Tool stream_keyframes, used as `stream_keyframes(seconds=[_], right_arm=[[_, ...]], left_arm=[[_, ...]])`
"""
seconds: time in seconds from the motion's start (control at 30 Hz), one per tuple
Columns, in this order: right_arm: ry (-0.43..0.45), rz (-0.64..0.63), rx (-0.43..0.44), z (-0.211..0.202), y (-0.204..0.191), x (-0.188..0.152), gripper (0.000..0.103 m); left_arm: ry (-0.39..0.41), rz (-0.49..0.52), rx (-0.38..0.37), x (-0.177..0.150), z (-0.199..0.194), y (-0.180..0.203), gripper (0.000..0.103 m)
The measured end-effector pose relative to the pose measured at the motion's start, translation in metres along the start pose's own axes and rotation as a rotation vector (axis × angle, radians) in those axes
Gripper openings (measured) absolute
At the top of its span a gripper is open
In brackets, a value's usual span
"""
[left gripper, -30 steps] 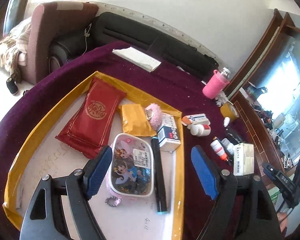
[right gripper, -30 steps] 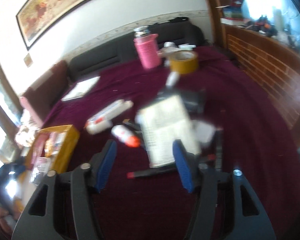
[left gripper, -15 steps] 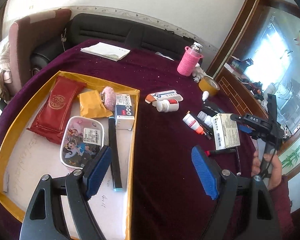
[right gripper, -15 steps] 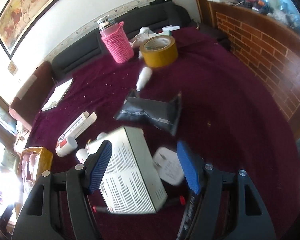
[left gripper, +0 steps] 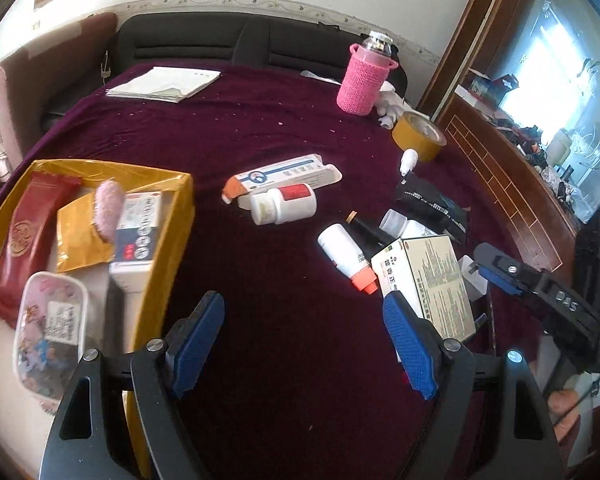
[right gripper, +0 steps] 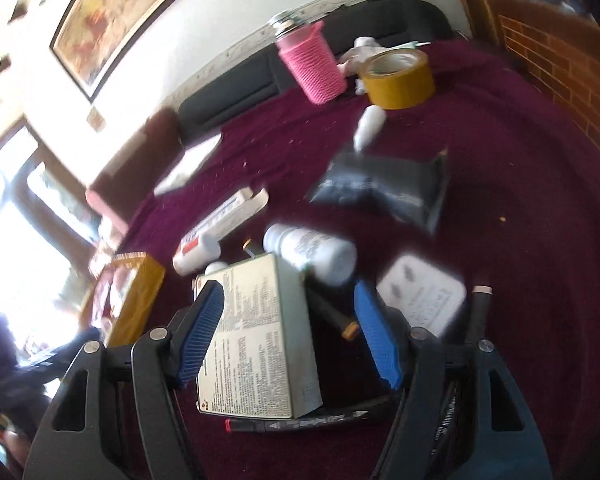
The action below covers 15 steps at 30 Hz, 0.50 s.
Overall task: Organize objects
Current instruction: 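Grasp the white bottle with orange cap using the left gripper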
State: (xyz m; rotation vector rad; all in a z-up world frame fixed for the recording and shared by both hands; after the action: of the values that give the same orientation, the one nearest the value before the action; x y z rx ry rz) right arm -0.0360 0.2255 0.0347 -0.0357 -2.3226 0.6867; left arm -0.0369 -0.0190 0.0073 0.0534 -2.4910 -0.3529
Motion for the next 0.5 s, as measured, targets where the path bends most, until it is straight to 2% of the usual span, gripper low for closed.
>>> stream_keyframes(seconds=[0.13,0.23,0.3,0.37,0.43,0.5], right_arm=[[0.05,0.049,0.007,-0.01,0.01,0.016,0.067],[0.05,0.062,0.013,-0.009,0.01,0.018,0.067],[0.042,0.068,0.018,-0.007,0.01,0.017,0.067],[0.043,0.075,0.02,-0.008,0.01,0.016,0.067],[0.043,0.079,0.022,-0.008,0.01,0.015,0.067],[0.046,0.093,0.031,-0.008,0.012,0.016,0.067]], left_arm=[[-0.061,0.019,0.026,0.011,0.048,0.023,0.076],[-0.041,0.071,0.079,0.022,0.067,0.032,0.074],[-0.034,0.095,0.114,0.024,0.076,0.032,0.059],[-0.08,0.067,0.088,0.021,0.085,0.03,0.053],[-0.087,0.047,0.067,0.021,0.088,0.029,0.053],[-0.086,0.064,0.083,0.023,0.093,0.032,0.053]])
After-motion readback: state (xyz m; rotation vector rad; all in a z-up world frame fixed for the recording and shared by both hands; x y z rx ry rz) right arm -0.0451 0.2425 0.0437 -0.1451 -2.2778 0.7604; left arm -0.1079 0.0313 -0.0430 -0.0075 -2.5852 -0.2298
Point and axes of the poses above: each gripper's, at about its wrist camera, not at the fingertips, and z roughly the way its jaws point, y to its right, x to its top, the point moved 8 cm from there along z, roughly the way its jaws point, and after that the axes turned 2 degrees about -z, right-handed, at the moved point
